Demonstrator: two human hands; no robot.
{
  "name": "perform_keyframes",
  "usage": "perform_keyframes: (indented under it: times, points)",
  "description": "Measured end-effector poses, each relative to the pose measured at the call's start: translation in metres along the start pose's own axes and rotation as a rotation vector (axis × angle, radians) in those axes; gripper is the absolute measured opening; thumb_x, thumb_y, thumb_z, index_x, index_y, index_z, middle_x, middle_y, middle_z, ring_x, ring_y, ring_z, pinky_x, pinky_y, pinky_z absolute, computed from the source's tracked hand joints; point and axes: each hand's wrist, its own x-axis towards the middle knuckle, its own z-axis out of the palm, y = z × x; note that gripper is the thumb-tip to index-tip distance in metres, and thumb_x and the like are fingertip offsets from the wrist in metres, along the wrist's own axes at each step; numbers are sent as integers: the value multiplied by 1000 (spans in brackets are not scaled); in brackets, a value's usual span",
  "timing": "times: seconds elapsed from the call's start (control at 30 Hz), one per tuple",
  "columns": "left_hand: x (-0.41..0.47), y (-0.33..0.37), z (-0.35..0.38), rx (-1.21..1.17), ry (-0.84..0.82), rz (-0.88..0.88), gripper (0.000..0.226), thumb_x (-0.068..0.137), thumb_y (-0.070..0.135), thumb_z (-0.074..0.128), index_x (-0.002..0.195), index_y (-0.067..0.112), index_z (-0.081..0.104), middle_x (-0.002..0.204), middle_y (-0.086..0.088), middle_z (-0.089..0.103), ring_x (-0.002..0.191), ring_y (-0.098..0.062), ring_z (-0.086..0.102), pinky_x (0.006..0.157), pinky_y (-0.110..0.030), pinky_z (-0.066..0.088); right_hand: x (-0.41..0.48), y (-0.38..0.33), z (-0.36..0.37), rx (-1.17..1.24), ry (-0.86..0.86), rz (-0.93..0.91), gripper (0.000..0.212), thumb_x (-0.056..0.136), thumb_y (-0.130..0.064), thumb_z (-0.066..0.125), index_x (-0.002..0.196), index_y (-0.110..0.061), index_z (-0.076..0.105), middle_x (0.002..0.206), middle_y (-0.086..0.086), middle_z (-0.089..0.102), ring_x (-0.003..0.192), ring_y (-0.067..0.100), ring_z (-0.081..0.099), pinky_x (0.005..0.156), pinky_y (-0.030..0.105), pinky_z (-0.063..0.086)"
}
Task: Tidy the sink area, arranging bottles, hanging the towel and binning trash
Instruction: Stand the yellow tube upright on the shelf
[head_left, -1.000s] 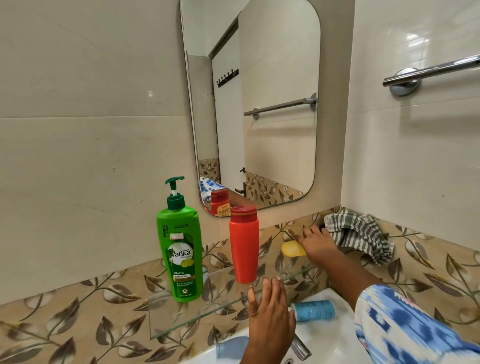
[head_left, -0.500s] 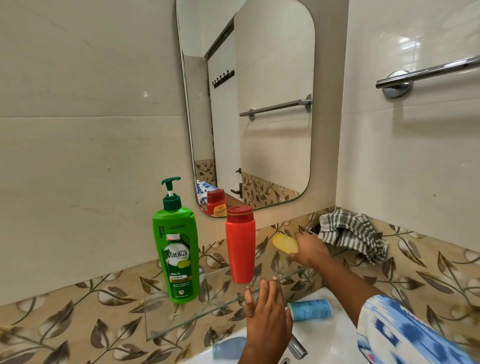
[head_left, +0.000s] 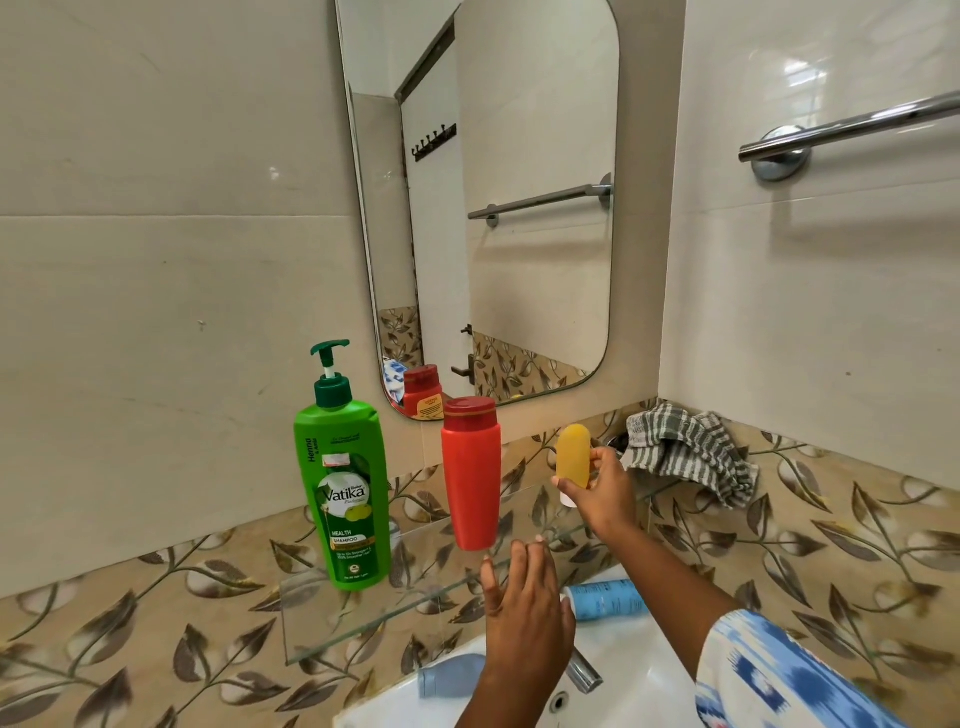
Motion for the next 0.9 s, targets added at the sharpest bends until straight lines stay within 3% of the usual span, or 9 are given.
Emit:
perform_keyframes:
  times: [0.17,0.4,0.6,0.9]
  points:
    - [1,-1,0,2,-24,8,72,39,49,83,100,12,75,98,0,75,95,-17,71,92,-44,29,-4,2,5,1,56,-6,58,72,-29,79,115,-7,46,115,17,59,91,28,57,68,29,37]
    - [0,-4,4,45,-8,43,71,44,46,81,104,10,73,95,-1,71,97,-18,68,89,-44,28,-10,4,5,6,35,25,56,73,-28,78,114,-5,47,116,18,59,94,29,57,70,30,39]
    - [6,-8,1,95,30,107,56,51,43,78,99,14,71,96,0,68,99,-17,65,91,-42,27,-15,2,1,56,35,40,59,73,-18,79,120,-4,46,121,19,59,105,32,58,84,38,47]
    - [6,-10,-3,163,-39,133,57,56,44,74,104,16,68,100,1,65,103,-17,61,93,-43,26,-52,13,2,35,191,-82,59,75,-13,75,125,-1,46,125,20,52,114,33,49,92,39,42]
